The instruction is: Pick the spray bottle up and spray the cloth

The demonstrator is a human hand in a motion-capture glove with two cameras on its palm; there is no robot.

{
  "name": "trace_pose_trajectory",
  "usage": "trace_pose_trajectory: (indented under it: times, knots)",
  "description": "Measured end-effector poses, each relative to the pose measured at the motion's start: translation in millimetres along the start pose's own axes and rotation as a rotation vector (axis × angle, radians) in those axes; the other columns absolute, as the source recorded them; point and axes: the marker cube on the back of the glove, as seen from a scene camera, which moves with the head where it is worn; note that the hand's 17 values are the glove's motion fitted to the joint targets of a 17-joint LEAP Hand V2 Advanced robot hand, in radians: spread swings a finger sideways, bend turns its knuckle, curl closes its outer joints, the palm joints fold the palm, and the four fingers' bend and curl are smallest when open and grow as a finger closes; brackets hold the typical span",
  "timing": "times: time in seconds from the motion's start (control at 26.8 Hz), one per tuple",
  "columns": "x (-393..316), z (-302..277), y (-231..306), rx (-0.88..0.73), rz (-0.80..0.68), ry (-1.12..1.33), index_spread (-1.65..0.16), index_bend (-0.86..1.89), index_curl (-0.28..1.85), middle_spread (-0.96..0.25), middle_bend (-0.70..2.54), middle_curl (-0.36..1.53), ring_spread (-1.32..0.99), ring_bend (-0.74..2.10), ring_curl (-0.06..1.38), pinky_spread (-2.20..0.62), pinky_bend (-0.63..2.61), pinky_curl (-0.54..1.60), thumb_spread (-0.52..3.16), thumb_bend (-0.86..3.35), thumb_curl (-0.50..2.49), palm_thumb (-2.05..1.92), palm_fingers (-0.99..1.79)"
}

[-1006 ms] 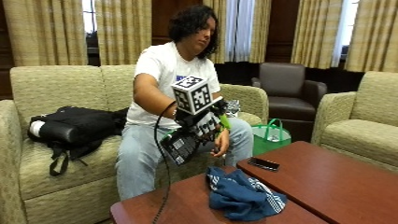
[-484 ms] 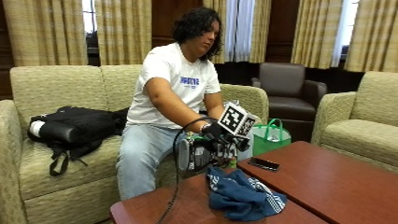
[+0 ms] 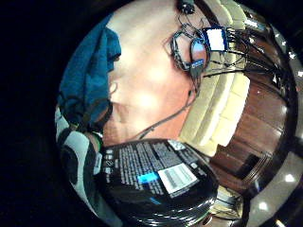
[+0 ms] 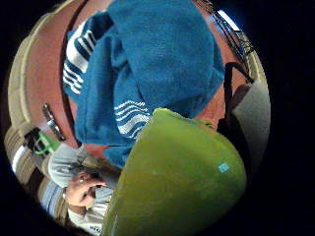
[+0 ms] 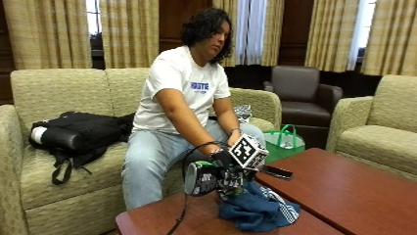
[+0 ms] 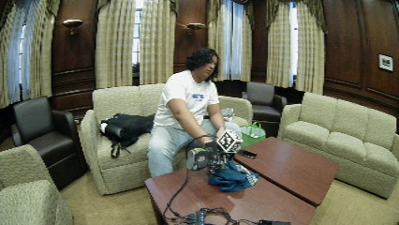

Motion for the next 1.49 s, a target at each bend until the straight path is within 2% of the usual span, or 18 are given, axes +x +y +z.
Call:
trace_pose_trajectory:
  times: [0.26, 0.63, 0.86, 1.15, 1.3, 1.49]
  knots:
    - [14.5, -1.3, -2.2, 0.031, 0.017, -0.062, -0.25, 0.38, 0.59, -0.19, 0.66, 0.55, -0.21, 0.70, 0.47, -0.30, 0.39, 0.37, 0.17, -0.03, 0.78, 0.92, 1.38]
    - [55.6, -112.4, 14.3, 0.224, -0.018, -0.516, -0.25, 0.37, 0.60, -0.19, 0.65, 0.54, -0.21, 0.70, 0.47, -0.30, 0.39, 0.37, 0.17, -0.03, 0.79, 0.92, 1.37]
    - [55.5, -160.1, 21.6, 0.350, -0.097, -0.836, -0.25, 0.37, 0.60, -0.19, 0.65, 0.54, -0.21, 0.70, 0.47, -0.30, 0.39, 0.37, 0.17, -0.03, 0.79, 0.92, 1.38]
    - [-0.5, -188.4, 27.2, 0.535, -0.285, -1.334, -0.25, 0.37, 0.61, -0.19, 0.64, 0.54, -0.21, 0.70, 0.47, -0.30, 0.38, 0.37, 0.18, -0.03, 0.80, 0.92, 1.37]
    - [-53.6, -186.5, 29.7, 0.607, -0.381, -1.460, -0.25, 0.36, 0.61, -0.19, 0.64, 0.54, -0.21, 0.70, 0.47, -0.30, 0.38, 0.37, 0.18, -0.03, 0.80, 0.92, 1.37]
    - [-107.5, -171.3, 19.4, 0.663, -0.386, -1.563, -0.25, 0.36, 0.61, -0.19, 0.65, 0.54, -0.21, 0.70, 0.47, -0.30, 0.38, 0.37, 0.18, -0.03, 0.81, 0.92, 1.37]
